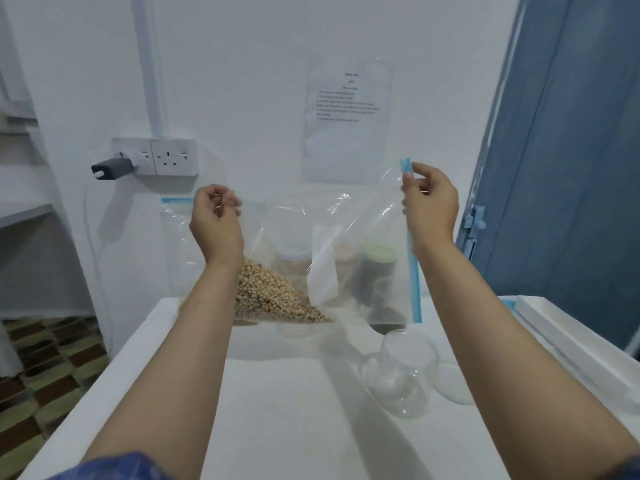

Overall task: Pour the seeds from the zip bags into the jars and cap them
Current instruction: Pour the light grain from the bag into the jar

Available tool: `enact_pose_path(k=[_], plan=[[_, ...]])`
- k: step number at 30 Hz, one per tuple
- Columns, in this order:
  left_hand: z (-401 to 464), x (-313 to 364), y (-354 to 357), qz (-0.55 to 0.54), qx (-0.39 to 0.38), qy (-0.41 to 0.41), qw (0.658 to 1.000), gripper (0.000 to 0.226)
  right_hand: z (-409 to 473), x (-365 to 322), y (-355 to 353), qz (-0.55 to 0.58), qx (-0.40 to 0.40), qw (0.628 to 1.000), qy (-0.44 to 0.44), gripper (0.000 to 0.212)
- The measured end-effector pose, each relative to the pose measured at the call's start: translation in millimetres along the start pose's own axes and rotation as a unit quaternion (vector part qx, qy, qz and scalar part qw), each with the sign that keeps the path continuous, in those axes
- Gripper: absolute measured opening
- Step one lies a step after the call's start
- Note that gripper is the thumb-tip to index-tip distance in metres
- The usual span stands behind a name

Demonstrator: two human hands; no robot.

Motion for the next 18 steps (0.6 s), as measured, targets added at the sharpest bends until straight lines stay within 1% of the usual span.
enact_pose_path(k=[3, 6, 13, 18], plan=[[2, 5, 3, -0.002, 0.004, -0.003, 1.000, 0.023, 5, 18, -9, 0.015, 0.011, 0.998, 0.058, 0.019], [3, 5, 2, 0.001, 0.008, -0.011, 1.000, 0.022, 1, 29, -17, 0.029, 0.015, 0.995, 0.091, 0.014], [-5, 10, 12, -0.009, 0.014, -0.004, 1.000, 0.023, -12, 52, -32, 0.058, 0.025, 0.993, 0.100, 0.008], [-4, 16, 20, -0.018, 0.006, 0.004, 1.000, 0.023, -17, 68, -40, 0.082, 0.029, 0.992, 0.090, 0.014]])
Point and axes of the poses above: each hand's wrist, its own z-axis towards the middle knuckle, its own y-axis out of the palm, x = y × z, the point moved 9 cm from there along z, towards the middle knuckle
